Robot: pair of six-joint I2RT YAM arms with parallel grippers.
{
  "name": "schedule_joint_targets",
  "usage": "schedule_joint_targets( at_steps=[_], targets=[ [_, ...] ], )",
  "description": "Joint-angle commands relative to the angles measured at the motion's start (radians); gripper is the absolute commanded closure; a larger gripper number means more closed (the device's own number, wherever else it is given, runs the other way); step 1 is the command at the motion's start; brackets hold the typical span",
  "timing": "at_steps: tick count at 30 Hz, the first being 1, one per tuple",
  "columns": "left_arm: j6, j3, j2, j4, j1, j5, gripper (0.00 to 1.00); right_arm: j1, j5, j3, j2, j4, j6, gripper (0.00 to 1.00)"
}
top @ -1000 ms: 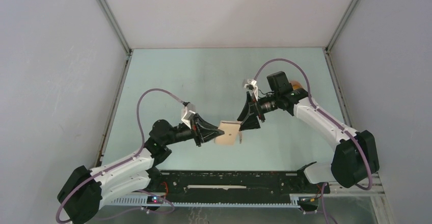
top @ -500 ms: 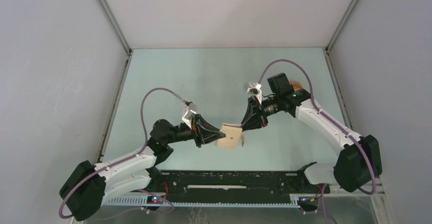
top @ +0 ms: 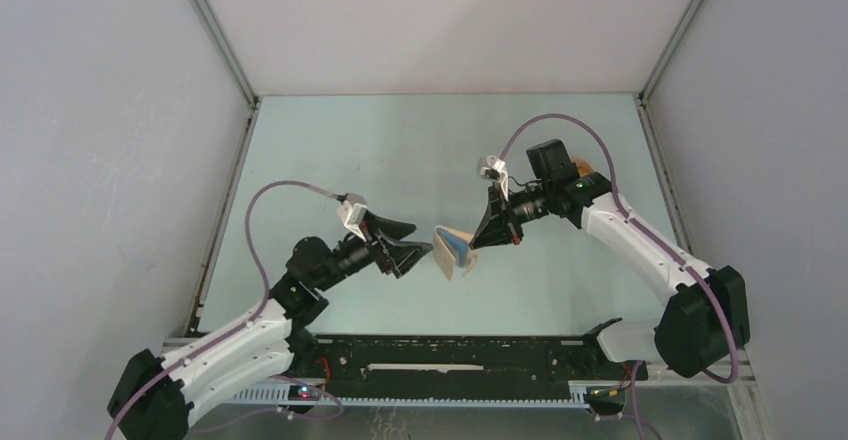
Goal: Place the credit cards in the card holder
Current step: Open the card holder.
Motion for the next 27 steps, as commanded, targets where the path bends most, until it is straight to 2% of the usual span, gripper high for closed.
schedule_joint_targets(
  at_steps=[1, 7, 9, 13, 23, 25, 27],
  targets=[
    [0.067, -0.034, -0.136, -0.152, 0.007, -0.254, 0.17, -0.026, 0.133, 0.034, -0.006, 0.081, 0.117, 1.0],
    [0.041, -0.041, -0.131, -0.103, -0.005, -0.158, 0.15, -0.03, 0.146, 0.034, 0.022, 0.116, 0.189, 1.0],
    [0.045, -0.019, -0.104, -0.102, -0.036, -0.168, 0.09, -0.035, 0.163, 0.032, 0.032, 0.132, 0.222, 1.0],
    [0.1, 0.026, -0.055, -0.132, -0.143, -0.297, 0.06, -0.053, 0.162, 0.02, 0.043, 0.168, 0.28, 1.0],
    [0.142, 0.099, 0.106, -0.142, -0.262, -0.539, 0.06, -0.071, 0.152, 0.019, 0.063, 0.177, 0.315, 1.0],
    [0.141, 0.114, 0.139, -0.144, -0.266, -0.555, 0.09, -0.072, 0.148, 0.019, 0.065, 0.177, 0.315, 1.0],
    [0.141, 0.134, 0.168, -0.158, -0.267, -0.582, 0.16, -0.072, 0.146, 0.019, 0.067, 0.175, 0.315, 1.0]
  ],
)
